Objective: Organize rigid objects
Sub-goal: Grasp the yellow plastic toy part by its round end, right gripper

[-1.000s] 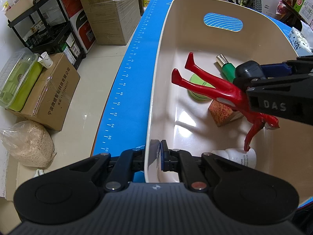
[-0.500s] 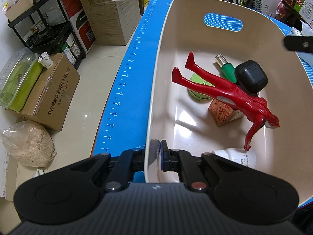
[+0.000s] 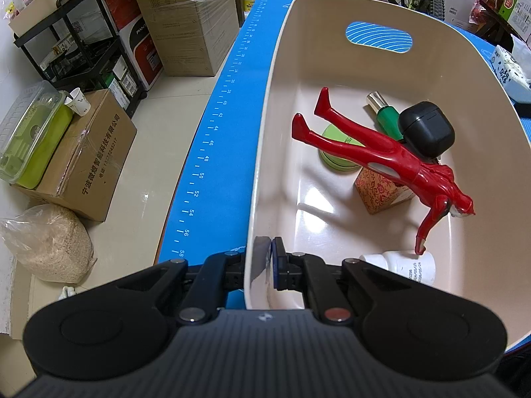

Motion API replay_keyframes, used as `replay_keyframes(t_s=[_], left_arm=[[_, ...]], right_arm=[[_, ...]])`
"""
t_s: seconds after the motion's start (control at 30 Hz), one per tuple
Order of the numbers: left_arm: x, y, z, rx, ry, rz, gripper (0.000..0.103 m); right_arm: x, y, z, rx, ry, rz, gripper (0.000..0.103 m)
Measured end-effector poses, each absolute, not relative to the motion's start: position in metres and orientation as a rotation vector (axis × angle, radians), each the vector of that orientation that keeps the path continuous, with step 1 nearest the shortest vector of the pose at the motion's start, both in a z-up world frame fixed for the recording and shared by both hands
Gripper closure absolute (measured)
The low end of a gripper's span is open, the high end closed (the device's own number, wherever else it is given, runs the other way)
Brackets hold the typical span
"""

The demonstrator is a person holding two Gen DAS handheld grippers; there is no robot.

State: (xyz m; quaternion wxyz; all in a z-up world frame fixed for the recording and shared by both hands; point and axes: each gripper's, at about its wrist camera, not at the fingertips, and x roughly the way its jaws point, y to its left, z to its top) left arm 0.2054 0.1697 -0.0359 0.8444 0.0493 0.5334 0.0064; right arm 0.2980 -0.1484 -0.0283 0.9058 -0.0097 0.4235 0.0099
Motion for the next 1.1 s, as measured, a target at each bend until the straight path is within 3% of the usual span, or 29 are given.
replay_keyframes(t_s=[0.33,0.9,1.0,1.1], left_arm=[[0.204,0.17,-0.035,0.109,1.126,0.015,0.092],[0.204,0.173,-0.035,0.117,1.126,0.012,0.092],[0.204,0.174,-0.035,0.117,1.127,0.01,0.092],[0.204,0.174,-0.035,0.119,1.126,0.011,0.092]], right_arm=[[0.32,-0.16,-0.072,-0.192,0.988,0.152,0.019],[0.346,-0.128,-0.096,-0.38,0.991,0.358,0.022],[0.35,-0.127,-0.098,-0.356,0.98,0.36,0.03],[0.351,-0.131,-0.098,-0.278,0.987,0.384,0.051]])
